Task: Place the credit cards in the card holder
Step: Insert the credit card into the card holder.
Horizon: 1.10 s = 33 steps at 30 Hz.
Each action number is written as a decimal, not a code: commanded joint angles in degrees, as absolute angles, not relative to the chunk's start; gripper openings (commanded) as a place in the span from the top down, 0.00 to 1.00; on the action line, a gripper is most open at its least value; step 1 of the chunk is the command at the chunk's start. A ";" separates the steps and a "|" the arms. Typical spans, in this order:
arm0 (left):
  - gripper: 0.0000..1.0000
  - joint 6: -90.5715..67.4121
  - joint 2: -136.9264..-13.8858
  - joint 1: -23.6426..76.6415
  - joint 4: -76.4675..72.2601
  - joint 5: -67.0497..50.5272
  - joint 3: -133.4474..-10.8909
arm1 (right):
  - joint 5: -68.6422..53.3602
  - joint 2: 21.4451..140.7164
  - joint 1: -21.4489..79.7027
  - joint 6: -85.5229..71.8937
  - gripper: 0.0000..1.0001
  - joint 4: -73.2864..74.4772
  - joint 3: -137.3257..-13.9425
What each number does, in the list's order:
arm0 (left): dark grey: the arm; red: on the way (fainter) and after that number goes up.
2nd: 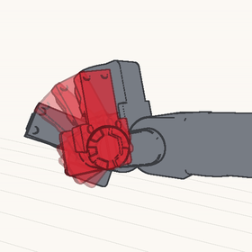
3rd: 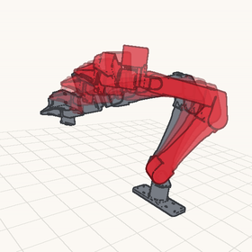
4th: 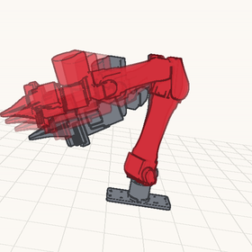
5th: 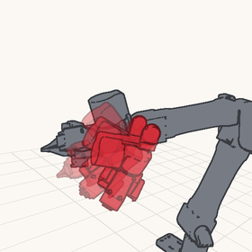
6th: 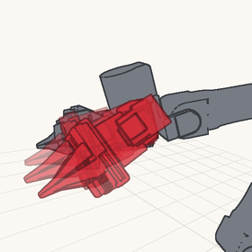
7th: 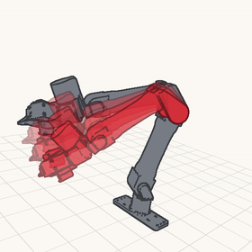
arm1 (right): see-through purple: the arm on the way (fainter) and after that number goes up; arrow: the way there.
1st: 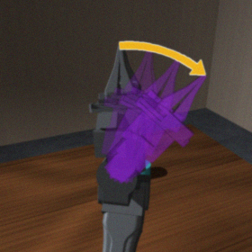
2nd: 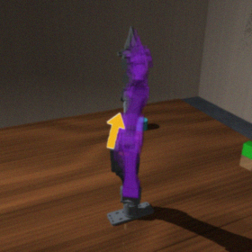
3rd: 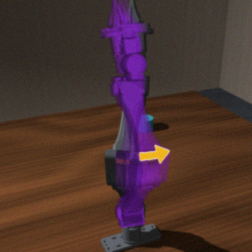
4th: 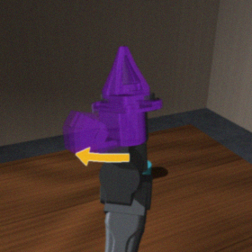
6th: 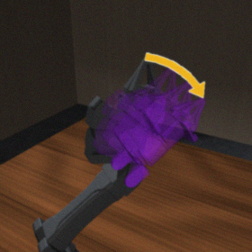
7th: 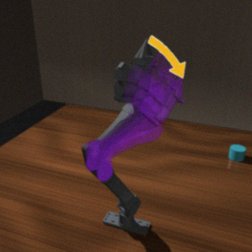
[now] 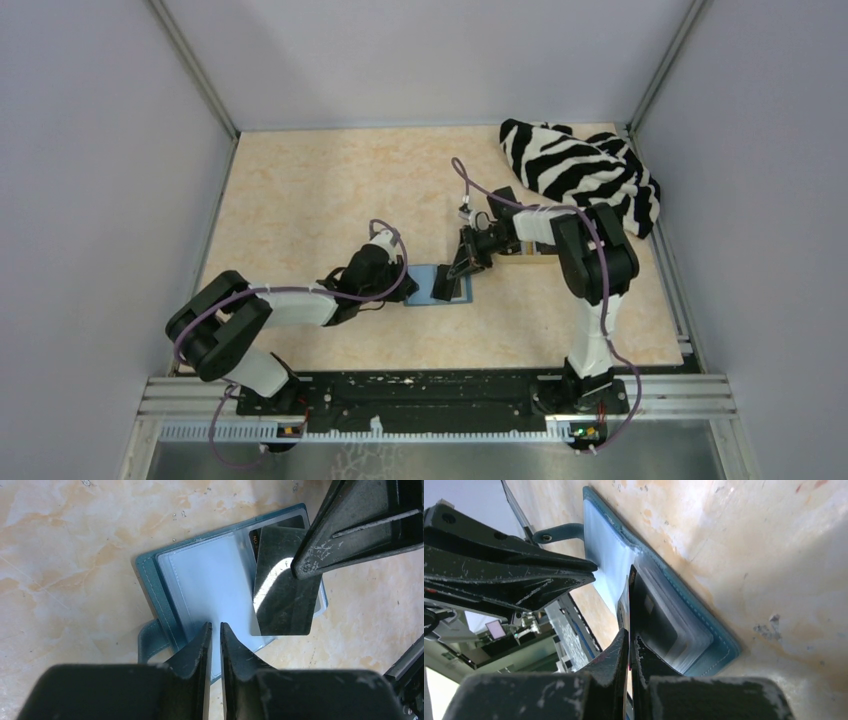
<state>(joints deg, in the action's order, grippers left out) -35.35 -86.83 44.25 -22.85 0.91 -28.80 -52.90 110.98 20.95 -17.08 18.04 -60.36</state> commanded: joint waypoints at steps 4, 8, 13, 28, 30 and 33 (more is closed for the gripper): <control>0.83 -33.58 -86.87 44.21 -22.57 1.07 -28.53 | -53.88 117.94 21.45 -11.82 1.00 28.20 -69.07; 0.83 -33.33 -86.08 44.21 -22.62 1.38 -28.09 | -53.85 119.79 21.52 -11.15 1.00 30.53 -71.17; 0.84 -33.02 -86.00 44.21 -22.81 1.47 -28.04 | -52.73 122.17 21.53 -8.83 1.00 37.57 -75.47; 0.84 -32.51 -86.05 44.21 -22.79 1.56 -28.39 | -51.10 127.54 22.40 -6.60 1.00 44.45 -82.79; 0.84 -32.48 -85.93 44.25 -22.78 1.69 -28.39 | -50.83 128.05 22.56 -6.26 1.00 45.24 -83.49; 0.84 -32.43 -85.87 44.21 -22.79 1.61 -28.39 | -50.39 128.22 23.01 -6.36 1.00 45.43 -83.88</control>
